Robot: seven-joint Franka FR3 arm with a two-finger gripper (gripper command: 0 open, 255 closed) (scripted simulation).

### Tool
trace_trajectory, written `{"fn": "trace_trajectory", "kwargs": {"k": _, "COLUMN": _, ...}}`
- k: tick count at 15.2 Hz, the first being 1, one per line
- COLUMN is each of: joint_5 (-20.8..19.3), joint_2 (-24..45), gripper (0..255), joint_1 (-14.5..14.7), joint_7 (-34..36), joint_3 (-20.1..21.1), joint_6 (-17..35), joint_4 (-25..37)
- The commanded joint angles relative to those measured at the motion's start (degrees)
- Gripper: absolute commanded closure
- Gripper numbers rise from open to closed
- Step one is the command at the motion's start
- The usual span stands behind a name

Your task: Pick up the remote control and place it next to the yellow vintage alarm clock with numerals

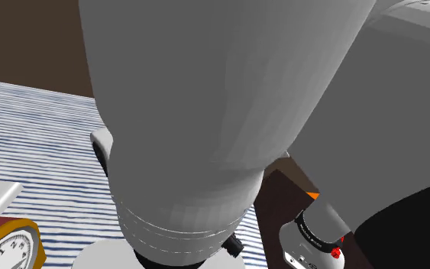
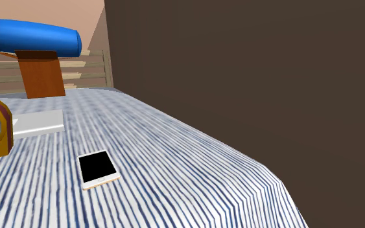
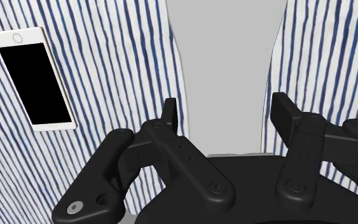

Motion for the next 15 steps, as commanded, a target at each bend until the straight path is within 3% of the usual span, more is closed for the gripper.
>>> {"fn": "trace_trajectory", "kwargs": {"k": 1, "joint_5": -0.09, "joint_2": 0.30, "gripper": 255, "joint_1": -0.01, "joint_7": 0.04, "joint_3": 0.13, "joint_6": 1.53, "joint_4": -1.22}}
{"fn": "trace_trajectory", "kwargs": {"k": 15, "joint_5": -1.85, "joint_2": 4.49, "gripper": 255, "joint_1": -0.07, "joint_7": 1.71, "joint_3": 1.62, "joint_6": 12.59, "joint_4": -8.59}}
